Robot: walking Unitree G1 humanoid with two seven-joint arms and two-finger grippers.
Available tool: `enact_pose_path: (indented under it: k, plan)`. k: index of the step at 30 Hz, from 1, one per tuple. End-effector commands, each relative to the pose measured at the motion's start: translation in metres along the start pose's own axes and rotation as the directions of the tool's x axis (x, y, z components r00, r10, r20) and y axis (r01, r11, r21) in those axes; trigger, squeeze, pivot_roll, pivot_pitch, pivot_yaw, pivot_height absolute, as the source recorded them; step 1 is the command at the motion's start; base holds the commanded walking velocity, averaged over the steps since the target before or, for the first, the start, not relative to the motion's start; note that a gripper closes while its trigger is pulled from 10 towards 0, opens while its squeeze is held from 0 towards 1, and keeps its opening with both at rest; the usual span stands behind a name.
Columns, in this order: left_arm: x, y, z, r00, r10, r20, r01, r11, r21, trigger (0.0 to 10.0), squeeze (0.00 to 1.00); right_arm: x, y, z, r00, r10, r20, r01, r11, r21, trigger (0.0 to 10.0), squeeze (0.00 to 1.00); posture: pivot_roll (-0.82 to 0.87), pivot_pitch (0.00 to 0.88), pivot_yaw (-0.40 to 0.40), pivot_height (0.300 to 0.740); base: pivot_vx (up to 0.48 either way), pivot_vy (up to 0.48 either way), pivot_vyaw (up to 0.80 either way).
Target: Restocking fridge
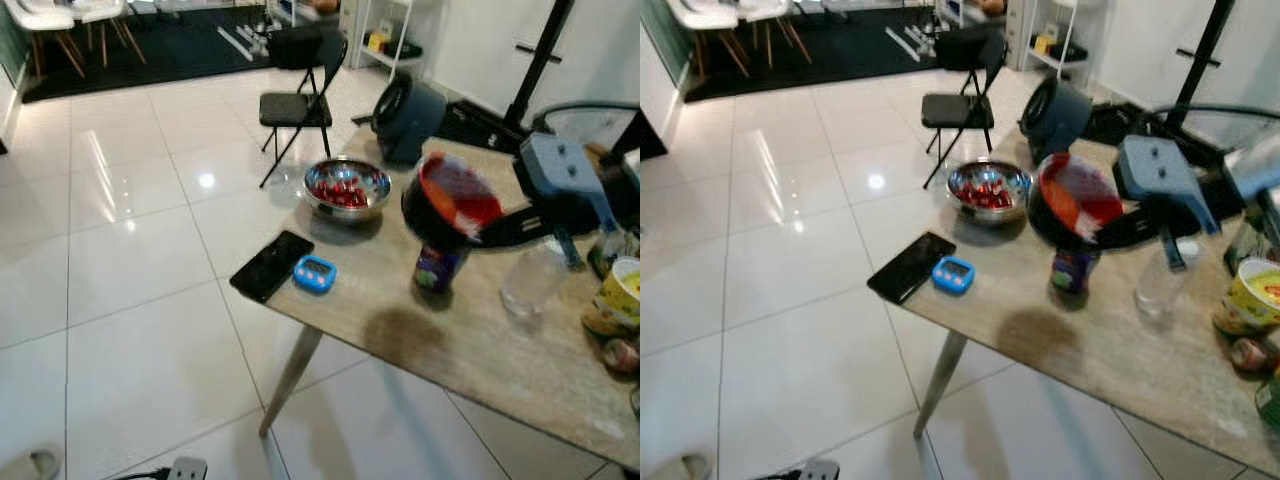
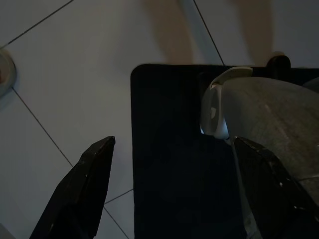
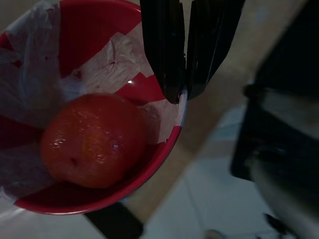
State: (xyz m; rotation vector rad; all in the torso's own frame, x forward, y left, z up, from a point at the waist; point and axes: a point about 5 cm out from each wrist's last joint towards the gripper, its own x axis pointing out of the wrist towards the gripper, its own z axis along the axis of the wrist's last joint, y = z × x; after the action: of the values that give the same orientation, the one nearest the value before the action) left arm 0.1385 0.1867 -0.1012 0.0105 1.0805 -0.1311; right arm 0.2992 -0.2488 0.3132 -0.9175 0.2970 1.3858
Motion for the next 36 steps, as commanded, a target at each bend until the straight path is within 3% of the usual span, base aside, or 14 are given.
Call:
enact_pose_path:
  k: [1, 8, 11, 12, 13, 17, 23, 34, 35, 36]
  plan:
    - [0.000, -0.009, -0.013, 0.998, -0.028, -0.048, 0.027, 1.000, -0.008, 10.0, 0.00, -0.005, 0.003, 0.007, 1.000, 0.017, 0.021, -0.016, 1.000, -0.014, 0.0, 0.00, -0.06, 0.029, -0.026, 0.740, 0.000, 0.000, 0.00]
    - [-0.001, -0.007, -0.013, 0.998, -0.026, -0.048, 0.026, 1.000, -0.002, 10.0, 0.00, -0.003, 0.018, 0.002, 0.997, 0.071, 0.003, -0.071, 0.997, 0.038, 0.0, 0.00, -0.06, 0.024, -0.019, 0.740, 0.000, 0.000, 0.00]
    - [-0.001, -0.006, -0.012, 0.999, -0.024, -0.046, 0.024, 1.000, 0.002, 10.0, 0.00, 0.004, 0.026, -0.026, 0.982, 0.110, -0.152, -0.092, 0.988, 0.124, 0.0, 0.00, -0.06, 0.026, -0.019, 0.740, 0.000, 0.000, 0.00]
    - [-0.001, -0.006, -0.012, 0.999, -0.024, -0.046, 0.024, 1.000, 0.002, 10.0, 0.00, 0.004, 0.026, -0.026, 0.982, 0.110, -0.152, -0.092, 0.988, 0.124, 0.0, 0.00, -0.06, 0.026, -0.019, 0.740, 0.000, 0.000, 0.00]
    - [-0.001, -0.006, -0.011, 0.999, -0.025, -0.044, 0.025, 1.000, 0.001, 10.0, 0.00, 0.009, 0.034, -0.044, 0.962, 0.144, -0.232, -0.100, 0.977, 0.191, 0.0, 0.00, -0.06, 0.031, -0.016, 0.740, 0.000, 0.000, 0.00]
    - [-0.001, -0.006, -0.011, 0.999, -0.025, -0.044, 0.025, 1.000, 0.001, 10.0, 0.00, 0.009, 0.035, -0.048, 0.955, 0.148, -0.256, -0.098, 0.975, 0.199, 0.0, 0.00, -0.06, 0.031, -0.016, 0.740, 0.000, 0.000, 0.00]
    - [-0.001, -0.006, -0.013, 0.998, -0.026, -0.050, 0.026, 1.000, -0.003, 10.0, 0.00, 0.010, 0.040, -0.074, 0.897, 0.114, -0.428, 0.001, 0.966, 0.260, 0.0, 0.00, -0.05, 0.039, -0.017, 0.740, 0.000, 0.000, 0.00]
    - [-0.001, -0.007, -0.012, 0.999, -0.028, -0.043, 0.027, 1.000, -0.008, 10.0, 0.00, 0.026, 0.046, -0.086, 0.855, 0.150, -0.496, -0.006, 0.960, 0.279, 0.0, 0.00, -0.05, 0.038, -0.020, 0.740, 0.000, 0.000, 0.00]
    - [0.000, -0.007, -0.012, 0.999, -0.029, -0.043, 0.028, 1.000, -0.009, 10.0, 0.00, 0.029, 0.047, -0.087, 0.854, 0.156, -0.496, -0.013, 0.960, 0.279, 1.6, 0.00, -0.05, 0.040, -0.019, 0.740, 0.000, 0.000, 0.00]
    - [0.000, -0.007, -0.012, 0.999, -0.029, -0.043, 0.028, 1.000, -0.009, 10.0, 0.00, 0.029, 0.047, -0.087, 0.854, 0.156, -0.496, -0.013, 0.960, 0.279, 1.6, 0.00, -0.05, 0.040, -0.019, 0.740, 0.000, 0.000, 0.00]
